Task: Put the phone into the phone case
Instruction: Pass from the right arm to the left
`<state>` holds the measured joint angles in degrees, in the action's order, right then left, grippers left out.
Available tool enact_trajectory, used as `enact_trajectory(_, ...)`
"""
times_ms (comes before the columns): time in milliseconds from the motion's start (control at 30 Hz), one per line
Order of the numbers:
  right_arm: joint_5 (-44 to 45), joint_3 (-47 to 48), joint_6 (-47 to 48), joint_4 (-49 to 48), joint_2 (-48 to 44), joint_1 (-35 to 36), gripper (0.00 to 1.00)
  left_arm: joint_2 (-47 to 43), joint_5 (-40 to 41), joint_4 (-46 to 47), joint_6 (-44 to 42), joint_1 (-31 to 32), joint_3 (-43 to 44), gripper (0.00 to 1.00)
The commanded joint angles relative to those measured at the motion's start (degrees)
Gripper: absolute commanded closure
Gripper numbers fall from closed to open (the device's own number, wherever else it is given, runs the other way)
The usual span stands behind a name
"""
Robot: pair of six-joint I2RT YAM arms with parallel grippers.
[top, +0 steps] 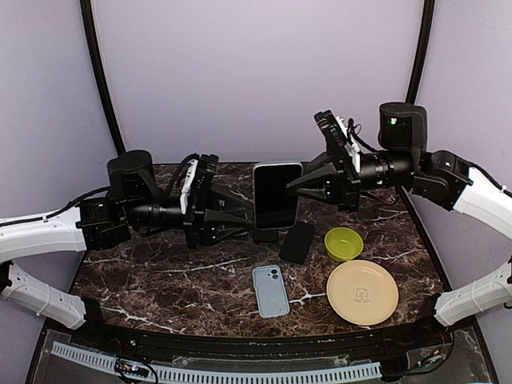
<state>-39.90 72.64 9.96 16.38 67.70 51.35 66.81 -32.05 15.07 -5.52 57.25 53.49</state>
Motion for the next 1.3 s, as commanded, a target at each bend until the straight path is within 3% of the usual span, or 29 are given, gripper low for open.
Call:
enact_trajectory(0,-1.91,2.3,-1.59,-6.12,-0.31,-0.22,1.0,0.56,-2.03,5.75,1.71,-0.21,-0.12,0.62)
enact_trajectory(133,-2.18,2.28,-2.58,-7.33,0.19,-0.21,1.0,1.12,0.36,6.96,2.06,-0.2,-0.76,0.62)
enact_trajectory(267,-2.4,1.1,-3.56,-8.69,-0.2,-0.21,1.0,1.59,1.88,8.02,2.59,-0.19,-1.38,0.54)
enact_trajectory(500,-3.0,-0.97,-6.13,-13.04,-0.86,-0.24,1.0,-1.31,5.52,11.8,2.32,-0.21,-4.8,0.51)
enact_trajectory(733,-3.8,-1.82,-9.43,-18.72,0.11,-0.2,1.0,-2.51,6.35,13.08,1.47,-0.21,-6.86,0.38)
enact_trajectory(1167,-4.61,-2.85,-11.04,-21.26,2.09,-0.2,1.0,-3.22,5.95,16.58,1.44,-0.21,-9.51,0.46)
enact_trajectory(1267,-4.86,-2.13,-11.05,-20.33,2.83,-0.2,1.0,-3.08,5.32,16.47,1.56,-0.21,-9.59,0.53)
